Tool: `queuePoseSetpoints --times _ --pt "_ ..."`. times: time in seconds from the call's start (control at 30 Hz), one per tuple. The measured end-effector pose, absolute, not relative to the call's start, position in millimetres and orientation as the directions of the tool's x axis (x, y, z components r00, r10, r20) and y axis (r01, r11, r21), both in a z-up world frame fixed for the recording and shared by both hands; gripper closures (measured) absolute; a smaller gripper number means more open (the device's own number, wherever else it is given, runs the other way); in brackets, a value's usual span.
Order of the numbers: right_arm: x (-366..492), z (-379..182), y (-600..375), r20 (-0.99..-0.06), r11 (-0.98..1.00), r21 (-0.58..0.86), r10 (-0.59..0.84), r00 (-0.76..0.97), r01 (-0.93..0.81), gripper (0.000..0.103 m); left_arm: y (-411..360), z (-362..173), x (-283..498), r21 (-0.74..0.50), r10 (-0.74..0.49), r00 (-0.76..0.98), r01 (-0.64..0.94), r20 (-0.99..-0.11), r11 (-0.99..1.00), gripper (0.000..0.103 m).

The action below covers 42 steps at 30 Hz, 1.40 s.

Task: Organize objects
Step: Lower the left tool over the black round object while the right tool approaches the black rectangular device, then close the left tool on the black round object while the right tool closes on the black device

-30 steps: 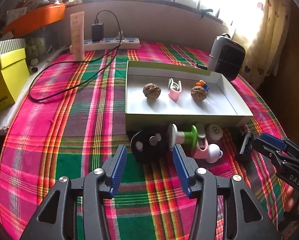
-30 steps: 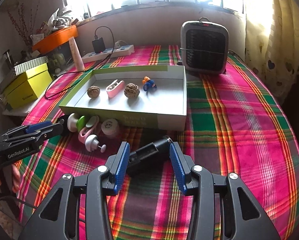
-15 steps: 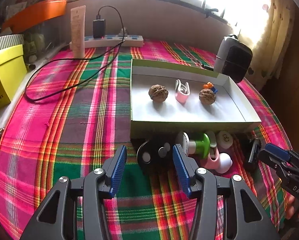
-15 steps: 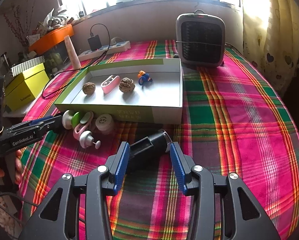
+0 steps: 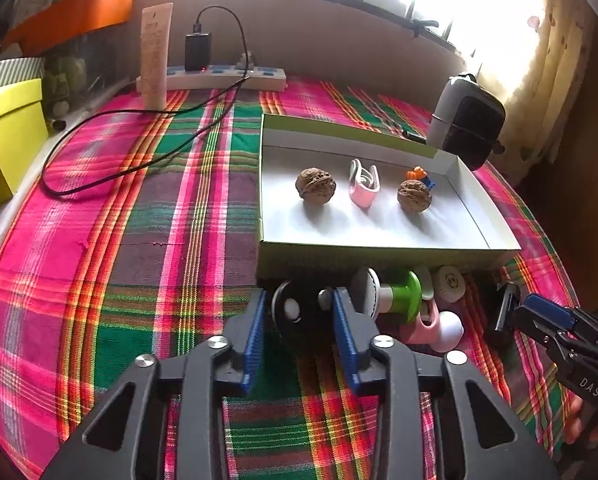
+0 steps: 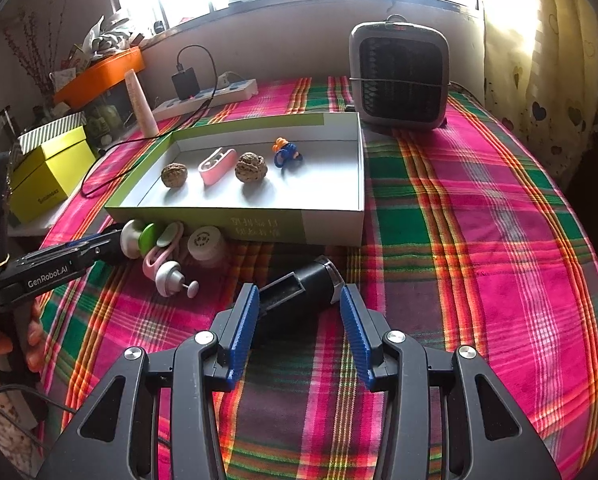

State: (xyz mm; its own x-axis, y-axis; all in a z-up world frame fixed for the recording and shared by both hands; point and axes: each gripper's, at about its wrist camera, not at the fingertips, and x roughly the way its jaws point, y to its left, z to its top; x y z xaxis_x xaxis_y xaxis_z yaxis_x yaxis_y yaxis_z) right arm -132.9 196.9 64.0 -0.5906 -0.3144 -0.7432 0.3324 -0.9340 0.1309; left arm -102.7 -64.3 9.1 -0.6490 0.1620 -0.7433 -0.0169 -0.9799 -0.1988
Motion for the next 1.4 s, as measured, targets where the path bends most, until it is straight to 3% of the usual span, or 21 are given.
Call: queuePoseSetpoints --times 0.67,1.4 --pt "-134 63 195 -0.745 -0.938 0.197 -0.333 -0.578 0.286 0.059 -64 4 -79 -0.247 0.196 -0.634 -0.008 -0.748 -0.969 0.077" --pt "-144 56 170 -0.764 -0.932 0.133 -0.314 -0.563 0.338 0.057 -64 4 -77 -0.25 0.202 -0.636 -0.015 -0.745 -0.968 0.077"
